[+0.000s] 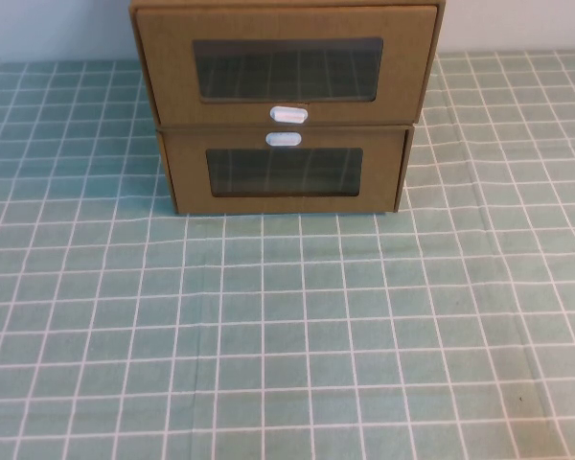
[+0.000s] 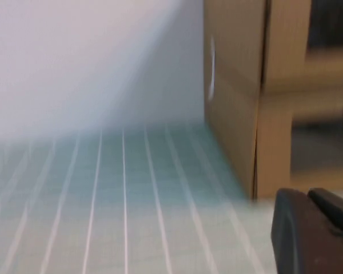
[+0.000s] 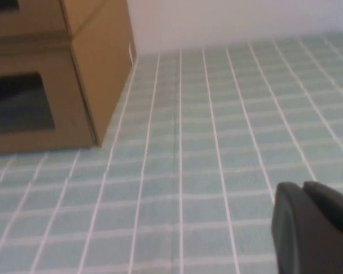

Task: Open the shoe box
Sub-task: 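Pull the top drawer of the cardboard box fully open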

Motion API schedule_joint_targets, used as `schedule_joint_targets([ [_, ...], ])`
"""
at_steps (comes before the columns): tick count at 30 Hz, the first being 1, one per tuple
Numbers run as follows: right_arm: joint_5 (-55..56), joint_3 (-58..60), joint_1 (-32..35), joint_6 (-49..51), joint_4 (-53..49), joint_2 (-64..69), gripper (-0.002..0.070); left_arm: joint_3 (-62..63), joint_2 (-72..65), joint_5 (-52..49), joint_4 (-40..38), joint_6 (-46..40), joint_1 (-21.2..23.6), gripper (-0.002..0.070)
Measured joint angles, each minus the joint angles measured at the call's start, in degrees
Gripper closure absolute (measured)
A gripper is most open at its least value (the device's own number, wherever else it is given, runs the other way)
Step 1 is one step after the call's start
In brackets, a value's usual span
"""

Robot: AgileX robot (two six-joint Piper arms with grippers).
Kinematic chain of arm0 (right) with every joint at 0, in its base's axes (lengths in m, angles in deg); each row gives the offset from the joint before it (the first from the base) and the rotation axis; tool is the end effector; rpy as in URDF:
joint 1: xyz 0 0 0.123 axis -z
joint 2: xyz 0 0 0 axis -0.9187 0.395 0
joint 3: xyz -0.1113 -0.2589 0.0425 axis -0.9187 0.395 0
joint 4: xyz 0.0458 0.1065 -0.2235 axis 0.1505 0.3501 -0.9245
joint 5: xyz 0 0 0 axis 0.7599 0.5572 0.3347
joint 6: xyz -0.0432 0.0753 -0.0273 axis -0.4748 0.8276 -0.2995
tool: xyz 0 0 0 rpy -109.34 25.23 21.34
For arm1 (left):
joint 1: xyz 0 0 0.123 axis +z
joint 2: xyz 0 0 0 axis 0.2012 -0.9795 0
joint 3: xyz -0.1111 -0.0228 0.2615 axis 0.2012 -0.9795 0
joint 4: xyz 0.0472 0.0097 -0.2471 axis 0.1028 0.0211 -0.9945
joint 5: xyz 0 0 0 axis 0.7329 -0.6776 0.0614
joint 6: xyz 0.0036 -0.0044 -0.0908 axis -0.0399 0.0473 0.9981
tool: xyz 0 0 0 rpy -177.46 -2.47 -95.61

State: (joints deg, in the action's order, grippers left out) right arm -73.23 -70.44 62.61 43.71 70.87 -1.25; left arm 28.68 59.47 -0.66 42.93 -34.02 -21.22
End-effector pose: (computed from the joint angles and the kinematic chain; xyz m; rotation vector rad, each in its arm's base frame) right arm 0.0555 0.0073 0.1855 0.0609 1.7252 0.2135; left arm 0.0560 -0.0083 0.1954 0.1786 1.5920 -0.0669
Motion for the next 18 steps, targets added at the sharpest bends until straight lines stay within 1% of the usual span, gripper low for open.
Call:
schedule_joint_targets([
  [5,15.6,0.0,0.0,0.0,3.1,0.0,0.0690,0.0,0.0,18.8,0.0,0.0,0.0,0.0680],
  [9,33.1,0.0,0.0,0.0,3.9,0.0,0.0690,0.0,0.0,30.0,0.0,0.0,0.0,0.0680],
  [12,43.5,0.0,0.0,0.0,4.2,0.0,0.0689,0.0,0.0,33.0,0.0,0.0,0.0,0.0680],
  [14,48.2,0.0,0.0,0.0,4.3,0.0,0.0689,0.0,0.0,33.3,0.0,0.0,0.0,0.0680],
  [18,53.2,0.0,0.0,0.0,4.7,-0.3,0.0689,0.0,0.0,33.3,0.0,0.0,0.0,0.0680],
])
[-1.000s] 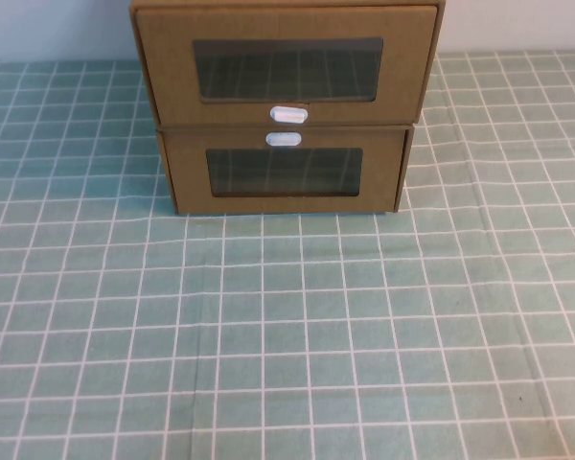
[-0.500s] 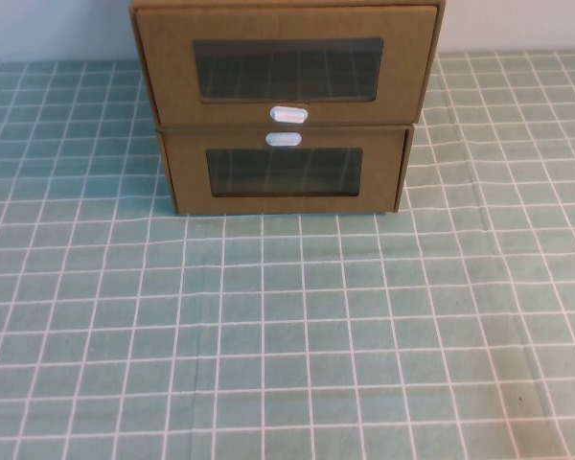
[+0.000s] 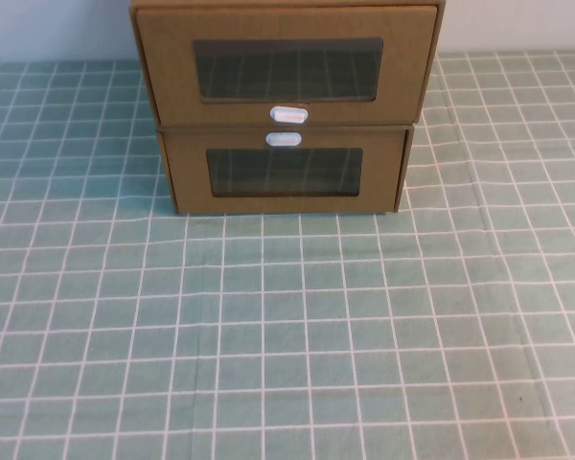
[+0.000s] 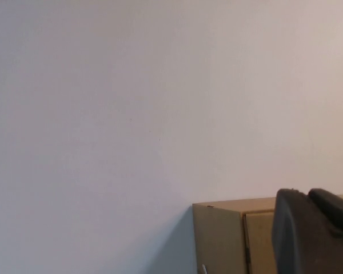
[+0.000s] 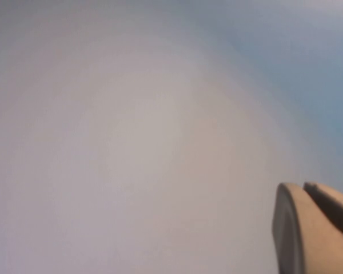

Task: Open the shoe box
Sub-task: 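Pull the top drawer of the cardboard box fully open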

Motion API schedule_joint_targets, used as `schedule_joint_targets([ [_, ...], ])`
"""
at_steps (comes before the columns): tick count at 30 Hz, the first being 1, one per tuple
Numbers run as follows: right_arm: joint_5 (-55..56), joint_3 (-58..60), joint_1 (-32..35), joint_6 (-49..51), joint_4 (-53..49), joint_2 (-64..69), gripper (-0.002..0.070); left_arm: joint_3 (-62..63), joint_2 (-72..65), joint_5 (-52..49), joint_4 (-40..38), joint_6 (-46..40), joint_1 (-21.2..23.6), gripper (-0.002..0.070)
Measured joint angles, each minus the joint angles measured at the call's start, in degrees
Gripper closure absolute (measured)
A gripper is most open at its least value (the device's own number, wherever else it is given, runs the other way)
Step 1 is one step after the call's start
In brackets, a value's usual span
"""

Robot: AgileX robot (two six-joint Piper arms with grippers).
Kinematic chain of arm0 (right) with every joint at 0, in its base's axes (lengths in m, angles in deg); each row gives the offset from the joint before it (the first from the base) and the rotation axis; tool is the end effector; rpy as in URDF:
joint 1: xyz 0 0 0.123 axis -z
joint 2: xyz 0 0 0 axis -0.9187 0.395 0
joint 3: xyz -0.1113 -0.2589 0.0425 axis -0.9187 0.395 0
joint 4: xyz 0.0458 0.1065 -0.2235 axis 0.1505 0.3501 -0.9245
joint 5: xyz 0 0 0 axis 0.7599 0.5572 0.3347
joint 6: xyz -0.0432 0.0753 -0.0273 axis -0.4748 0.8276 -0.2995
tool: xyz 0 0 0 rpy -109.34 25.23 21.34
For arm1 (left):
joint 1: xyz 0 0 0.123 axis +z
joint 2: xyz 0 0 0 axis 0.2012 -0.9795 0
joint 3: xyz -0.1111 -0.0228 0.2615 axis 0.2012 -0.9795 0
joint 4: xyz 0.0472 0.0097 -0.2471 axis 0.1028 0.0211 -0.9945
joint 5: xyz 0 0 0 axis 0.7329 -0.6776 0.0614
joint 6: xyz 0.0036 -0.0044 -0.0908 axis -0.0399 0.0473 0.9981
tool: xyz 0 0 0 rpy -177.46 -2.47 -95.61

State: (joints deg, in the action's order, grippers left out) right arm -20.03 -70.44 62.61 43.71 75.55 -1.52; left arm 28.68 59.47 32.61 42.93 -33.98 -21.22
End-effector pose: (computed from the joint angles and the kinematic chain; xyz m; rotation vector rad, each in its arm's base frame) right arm 0.0314 -0.0121 0.2612 0.2023 0.7945 0.1957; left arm 0.0419 -0.0124 0.2454 0.1654 1.0133 -0.1324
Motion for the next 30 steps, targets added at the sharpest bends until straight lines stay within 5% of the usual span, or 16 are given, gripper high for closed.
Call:
schedule_joint_targets([
  [5,5.7,0.0,0.0,0.0,0.8,0.0,0.0689,0.0,0.0,1.5,-0.1,0.0,0.0,0.0680],
  [10,8.3,-1.6,0.0,0.7,0.9,0.0,0.0689,0.0,0.0,13.1,-0.6,2.8,0.0,0.0680],
  [16,3.6,-16.5,0.0,1.0,1.8,0.0,0.0689,9.4,0.1,20.1,-6.8,5.3,0.0,0.0680],
  [25,-21.8,-50.3,0.1,-0.8,2.5,11.1,0.0689,43.7,-5.8,-9.6,-13.6,2.9,0.0,0.0680],
  [30,-46.2,-67.1,0.1,-4.3,2.5,25.8,0.0689,58.8,-18.9,-31.2,-13.6,2.7,0.0,0.0680],
])
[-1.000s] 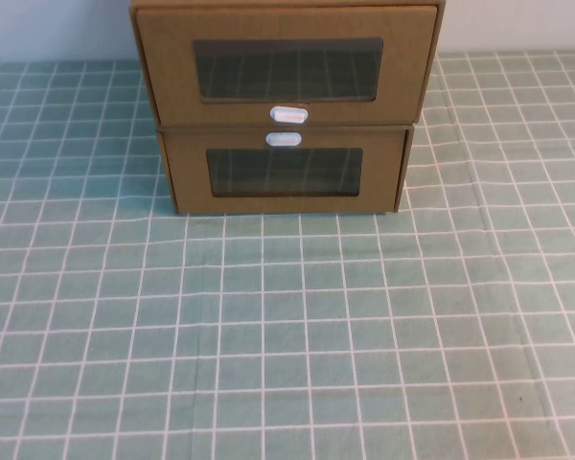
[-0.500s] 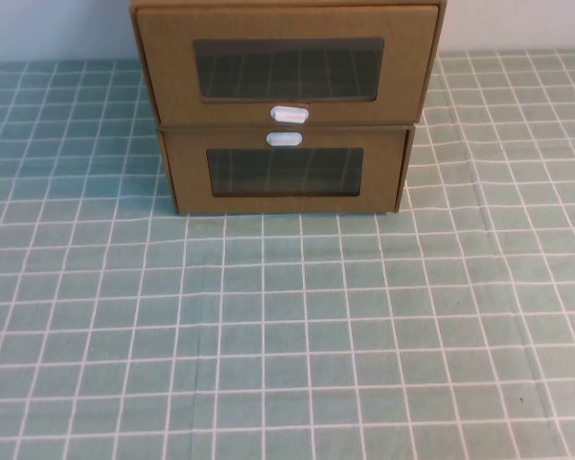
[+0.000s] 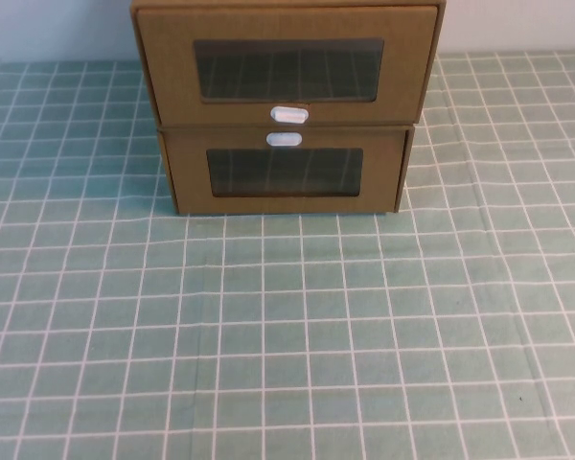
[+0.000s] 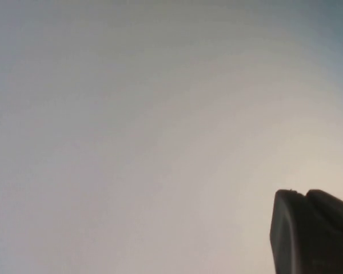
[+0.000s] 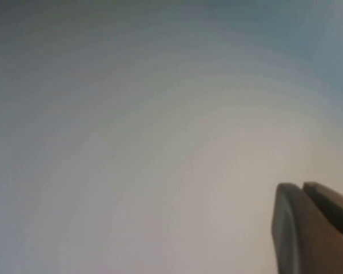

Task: Open the shoe box
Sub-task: 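Pull the top drawer of the cardboard box fully open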

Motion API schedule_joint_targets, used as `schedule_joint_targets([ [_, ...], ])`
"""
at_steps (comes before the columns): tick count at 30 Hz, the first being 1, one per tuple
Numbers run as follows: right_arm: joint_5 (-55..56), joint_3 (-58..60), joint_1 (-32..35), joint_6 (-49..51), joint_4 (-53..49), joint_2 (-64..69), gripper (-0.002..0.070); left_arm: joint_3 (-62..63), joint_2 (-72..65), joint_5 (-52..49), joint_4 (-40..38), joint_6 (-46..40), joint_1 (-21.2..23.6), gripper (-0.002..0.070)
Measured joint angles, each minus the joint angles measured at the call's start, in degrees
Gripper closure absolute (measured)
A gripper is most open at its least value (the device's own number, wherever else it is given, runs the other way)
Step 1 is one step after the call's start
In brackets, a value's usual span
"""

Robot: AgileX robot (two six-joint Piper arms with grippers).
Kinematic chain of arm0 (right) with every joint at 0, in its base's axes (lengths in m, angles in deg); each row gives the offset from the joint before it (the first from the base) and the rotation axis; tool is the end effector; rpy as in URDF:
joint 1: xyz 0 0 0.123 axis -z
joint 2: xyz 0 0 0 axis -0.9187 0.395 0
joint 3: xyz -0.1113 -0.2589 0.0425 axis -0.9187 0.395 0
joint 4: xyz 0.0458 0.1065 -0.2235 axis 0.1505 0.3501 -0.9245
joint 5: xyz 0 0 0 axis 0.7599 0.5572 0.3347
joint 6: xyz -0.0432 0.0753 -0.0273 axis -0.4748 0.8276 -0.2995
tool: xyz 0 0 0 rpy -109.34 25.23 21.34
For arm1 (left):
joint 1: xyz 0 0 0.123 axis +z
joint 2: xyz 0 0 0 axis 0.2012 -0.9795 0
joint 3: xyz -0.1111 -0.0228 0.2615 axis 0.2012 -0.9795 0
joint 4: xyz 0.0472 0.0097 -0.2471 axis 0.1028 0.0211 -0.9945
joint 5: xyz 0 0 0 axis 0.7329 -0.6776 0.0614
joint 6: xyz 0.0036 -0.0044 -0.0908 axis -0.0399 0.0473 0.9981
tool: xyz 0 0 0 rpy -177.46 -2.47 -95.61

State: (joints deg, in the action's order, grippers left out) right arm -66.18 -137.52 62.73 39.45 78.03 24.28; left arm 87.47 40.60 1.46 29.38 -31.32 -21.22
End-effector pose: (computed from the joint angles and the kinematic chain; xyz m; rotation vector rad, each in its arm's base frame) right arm -0.0103 0.0019 0.5308 0.0415 0.8749 0.2909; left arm -0.0218 0.0030 0.4968 -0.0133 0.8733 -0.3610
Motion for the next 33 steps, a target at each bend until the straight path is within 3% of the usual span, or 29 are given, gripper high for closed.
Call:
schedule_joint_targets([
  [6,-22.3,-11.2,0.1,-1.0,-0.3,16.2,0.0689,6.7,-13.5,-14.3,0.2,0.0,0.0,0.0680],
  [13,-24.9,-11.6,0.1,-4.6,0.1,25.6,0.0689,6.8,-24.9,-15.6,-1.0,0.0,0.0,0.0680],
  [18,-24.9,-11.7,-1.5,-4.9,7.6,29.6,0.0689,7.7,-33.7,-18.2,-1.9,-0.4,0.0,0.0680],
  [23,-25.7,-11.1,-5.7,-10.4,11.3,35.5,0.0689,14.3,-45.3,-24.1,-4.8,-5.9,-0.6,0.0680],
  [29,-28.1,-10.8,-15.0,-29.8,11.4,44.6,0.0689,26.9,-59.7,-30.3,-24.7,-28.3,-2.3,0.0680],
  [33,-28.3,-10.8,-22.8,-35.1,9.7,50.6,0.0689,36.2,-69.2,-37.4,-39.4,-42.6,-2.5,0.0680],
])
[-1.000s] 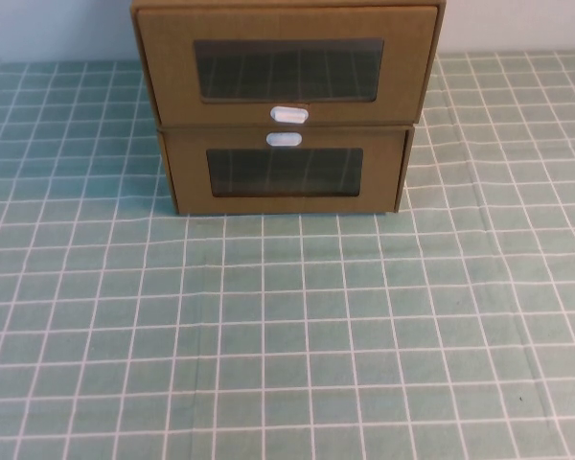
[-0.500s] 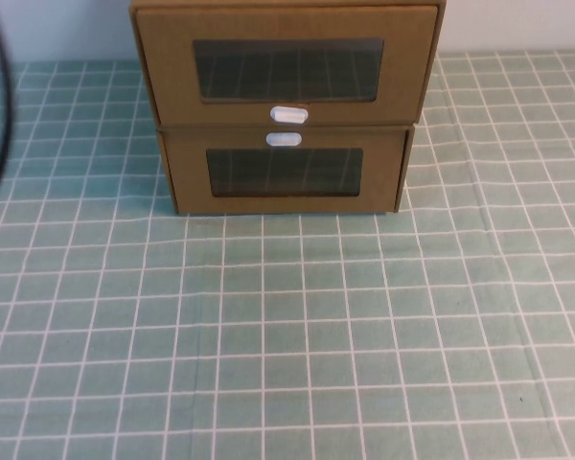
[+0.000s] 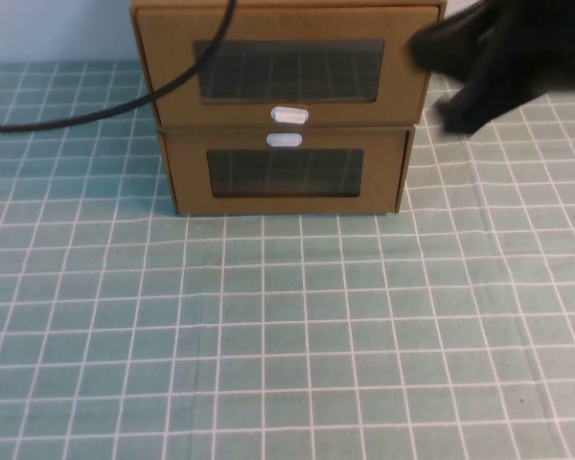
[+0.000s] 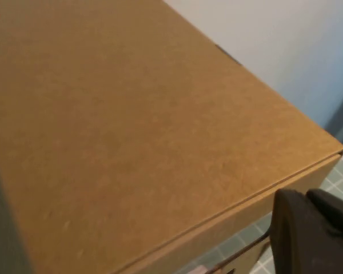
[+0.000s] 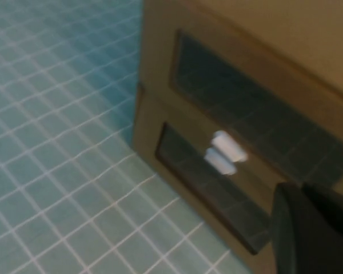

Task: Open the shoe box
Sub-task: 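Pull the top drawer of the cardboard box fully open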

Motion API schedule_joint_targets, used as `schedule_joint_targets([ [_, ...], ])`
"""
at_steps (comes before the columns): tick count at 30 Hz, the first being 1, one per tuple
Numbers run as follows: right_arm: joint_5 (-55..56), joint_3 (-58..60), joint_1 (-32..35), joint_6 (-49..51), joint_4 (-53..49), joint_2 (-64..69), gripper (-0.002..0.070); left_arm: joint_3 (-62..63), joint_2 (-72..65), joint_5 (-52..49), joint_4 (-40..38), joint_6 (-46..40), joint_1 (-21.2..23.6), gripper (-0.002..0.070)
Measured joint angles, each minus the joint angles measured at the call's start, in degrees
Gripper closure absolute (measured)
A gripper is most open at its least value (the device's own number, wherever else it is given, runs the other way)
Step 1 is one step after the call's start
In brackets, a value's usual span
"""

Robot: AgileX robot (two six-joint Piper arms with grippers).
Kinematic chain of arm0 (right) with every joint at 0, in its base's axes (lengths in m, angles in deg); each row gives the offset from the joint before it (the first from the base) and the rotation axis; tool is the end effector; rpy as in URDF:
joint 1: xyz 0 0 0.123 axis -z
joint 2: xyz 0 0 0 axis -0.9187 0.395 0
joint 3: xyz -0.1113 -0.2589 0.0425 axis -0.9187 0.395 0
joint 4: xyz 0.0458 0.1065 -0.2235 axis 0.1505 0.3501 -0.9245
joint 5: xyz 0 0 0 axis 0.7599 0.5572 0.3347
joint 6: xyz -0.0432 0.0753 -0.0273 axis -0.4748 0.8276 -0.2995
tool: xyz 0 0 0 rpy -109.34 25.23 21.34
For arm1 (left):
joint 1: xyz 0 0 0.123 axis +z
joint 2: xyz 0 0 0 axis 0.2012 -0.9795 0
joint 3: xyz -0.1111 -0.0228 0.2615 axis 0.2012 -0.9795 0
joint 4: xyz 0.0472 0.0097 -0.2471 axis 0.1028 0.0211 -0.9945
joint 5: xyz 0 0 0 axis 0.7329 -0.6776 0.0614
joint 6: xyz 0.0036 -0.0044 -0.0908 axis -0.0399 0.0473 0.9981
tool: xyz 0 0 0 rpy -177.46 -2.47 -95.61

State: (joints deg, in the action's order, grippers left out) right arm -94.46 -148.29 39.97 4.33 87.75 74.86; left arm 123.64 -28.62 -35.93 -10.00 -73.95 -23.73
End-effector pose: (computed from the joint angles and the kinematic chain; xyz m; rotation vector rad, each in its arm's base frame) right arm 0.2525 0.1527 0.4156 -0.8890 1.8133 0.3688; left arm 0.3260 -0.1141 0.4485 0.5160 1.8623 -0.6259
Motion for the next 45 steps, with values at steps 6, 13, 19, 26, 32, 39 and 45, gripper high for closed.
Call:
schedule_joint_targets([
  [6,-0.5,0.0,-10.8,-1.3,-9.4,7.3,0.0689,14.2,-14.1,-6.8,-6.6,-6.1,-0.2,0.0680],
  [13,-3.5,0.0,-13.9,-1.3,-12.5,12.0,0.0689,26.5,-25.6,-11.7,-6.8,-5.9,-0.5,0.0680],
  [19,-3.1,0.0,-13.9,-1.3,-10.4,16.2,0.0689,30.2,-30.5,-13.4,-5.8,-5.5,-1.2,0.0680],
  [26,-2.7,0.0,-13.9,-1.3,-18.6,21.3,0.0689,31.2,-31.8,-14.3,-3.9,-1.0,-1.3,0.0680],
  [32,-2.6,0.0,-14.0,7.8,-40.1,25.5,0.0689,31.6,-32.1,-15.0,-3.4,1.5,-1.3,0.0680],
  [39,-5.2,0.0,-15.9,45.4,-81.6,26.4,0.0689,31.8,-32.2,-15.2,-3.0,2.8,-1.3,0.0680],
  [45,-3.4,0.0,-19.8,60.8,-100.0,26.4,0.0689,31.8,-32.2,-15.2,-3.0,3.8,-1.3,0.0680],
])
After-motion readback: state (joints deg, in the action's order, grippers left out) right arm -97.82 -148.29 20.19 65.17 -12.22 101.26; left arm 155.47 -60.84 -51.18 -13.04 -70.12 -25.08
